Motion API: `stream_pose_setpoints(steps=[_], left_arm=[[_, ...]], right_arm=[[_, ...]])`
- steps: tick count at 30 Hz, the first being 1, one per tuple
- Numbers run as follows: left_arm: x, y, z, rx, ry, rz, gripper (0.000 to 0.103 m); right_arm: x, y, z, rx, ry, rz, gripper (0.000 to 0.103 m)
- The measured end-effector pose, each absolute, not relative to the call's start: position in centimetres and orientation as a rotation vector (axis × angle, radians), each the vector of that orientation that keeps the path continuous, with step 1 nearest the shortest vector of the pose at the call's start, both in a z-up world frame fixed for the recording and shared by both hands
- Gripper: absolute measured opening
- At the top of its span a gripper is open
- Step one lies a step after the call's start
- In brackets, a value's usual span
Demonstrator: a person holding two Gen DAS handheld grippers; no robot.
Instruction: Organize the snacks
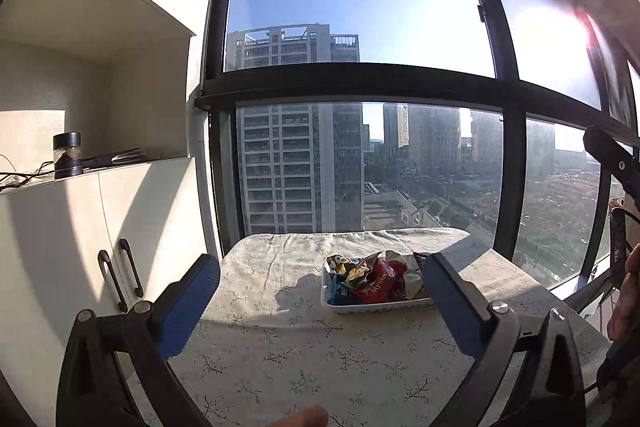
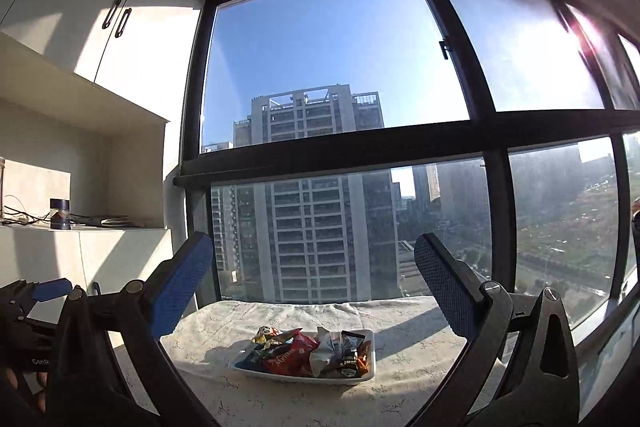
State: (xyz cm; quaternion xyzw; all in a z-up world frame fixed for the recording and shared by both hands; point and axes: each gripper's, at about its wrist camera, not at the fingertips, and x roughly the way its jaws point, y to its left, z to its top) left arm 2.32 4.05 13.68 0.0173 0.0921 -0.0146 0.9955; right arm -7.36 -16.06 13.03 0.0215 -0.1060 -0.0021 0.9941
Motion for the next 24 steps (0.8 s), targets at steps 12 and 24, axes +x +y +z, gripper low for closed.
stream_pose_setpoints(steps=[12,24], left_arm=[[-1.9,4.3,11.0,0.001,0.316,0.039,0.103],[-3.2,1.7,8.9,0.037,0.359,0.021,0.103]], right_arm=[[-16.1,-12.6,9.7,-0.017,-0.034,-0.083,0.103],[-16.4,-13.7,3.2,0.015,0.19,-0.091,0.103]])
